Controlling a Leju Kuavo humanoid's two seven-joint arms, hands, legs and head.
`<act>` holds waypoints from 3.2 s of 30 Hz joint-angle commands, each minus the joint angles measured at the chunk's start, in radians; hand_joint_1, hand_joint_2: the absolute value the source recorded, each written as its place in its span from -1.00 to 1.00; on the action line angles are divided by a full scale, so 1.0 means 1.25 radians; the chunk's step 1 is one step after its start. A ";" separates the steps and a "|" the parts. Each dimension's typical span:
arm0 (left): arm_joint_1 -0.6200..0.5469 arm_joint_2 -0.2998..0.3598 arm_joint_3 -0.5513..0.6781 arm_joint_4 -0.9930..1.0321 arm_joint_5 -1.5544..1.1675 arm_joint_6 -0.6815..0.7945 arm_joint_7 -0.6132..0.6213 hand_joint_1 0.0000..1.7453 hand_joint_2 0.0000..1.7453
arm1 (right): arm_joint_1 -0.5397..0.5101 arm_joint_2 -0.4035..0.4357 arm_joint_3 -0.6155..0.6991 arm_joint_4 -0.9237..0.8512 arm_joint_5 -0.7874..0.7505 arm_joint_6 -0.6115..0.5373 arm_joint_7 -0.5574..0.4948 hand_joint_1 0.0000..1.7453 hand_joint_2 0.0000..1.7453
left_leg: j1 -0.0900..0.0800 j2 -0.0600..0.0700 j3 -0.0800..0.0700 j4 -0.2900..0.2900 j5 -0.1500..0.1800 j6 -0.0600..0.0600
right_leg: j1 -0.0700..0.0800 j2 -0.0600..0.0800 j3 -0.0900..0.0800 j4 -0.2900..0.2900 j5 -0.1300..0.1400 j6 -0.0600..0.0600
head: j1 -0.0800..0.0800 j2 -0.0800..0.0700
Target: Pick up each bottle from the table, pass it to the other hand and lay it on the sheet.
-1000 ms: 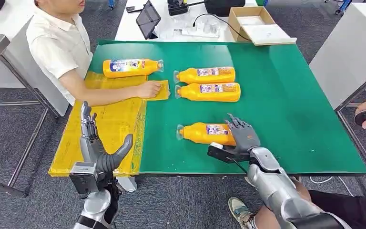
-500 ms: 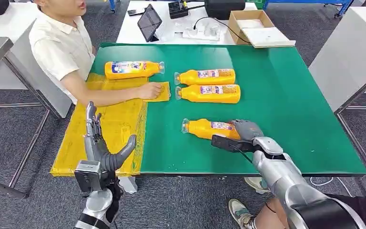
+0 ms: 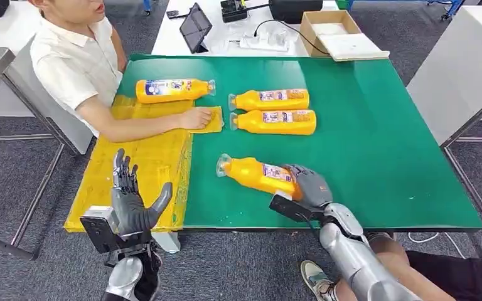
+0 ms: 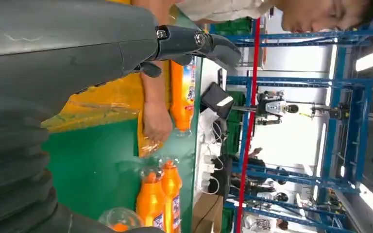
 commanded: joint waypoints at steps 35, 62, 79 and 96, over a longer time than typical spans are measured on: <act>-0.003 0.066 -0.149 0.001 0.075 -0.337 0.008 -1.00 1.00 | 0.077 0.186 0.237 -0.142 -0.208 -0.131 -0.227 1.00 1.00 | 0.001 0.003 -0.002 -0.001 -0.001 -0.002 | 0.001 0.001 -0.003 0.000 -0.001 -0.002 | 0.000 0.000; -0.065 0.039 -0.138 0.144 0.256 -0.451 0.092 1.00 1.00 | 0.065 0.234 0.363 -0.041 -0.197 -0.128 -0.231 1.00 1.00 | 0.001 0.001 -0.003 -0.001 -0.001 -0.001 | 0.001 0.000 -0.004 0.000 -0.001 -0.002 | 0.000 0.000; -0.070 0.032 -0.120 0.131 0.197 -0.360 0.051 1.00 1.00 | 0.060 0.250 0.389 -0.038 -0.202 -0.149 -0.202 -1.00 1.00 | 0.000 0.001 -0.005 -0.001 0.000 -0.001 | 0.000 0.000 -0.006 0.000 -0.001 -0.001 | 0.000 0.000; -0.079 0.057 -0.007 0.095 -0.047 -0.035 0.018 1.00 1.00 | 0.165 0.162 0.346 -0.206 -0.095 -0.327 -0.169 -1.00 -1.00 | 0.001 0.003 -0.001 -0.001 -0.002 -0.002 | 0.001 0.000 -0.002 -0.001 -0.002 -0.003 | 0.000 0.000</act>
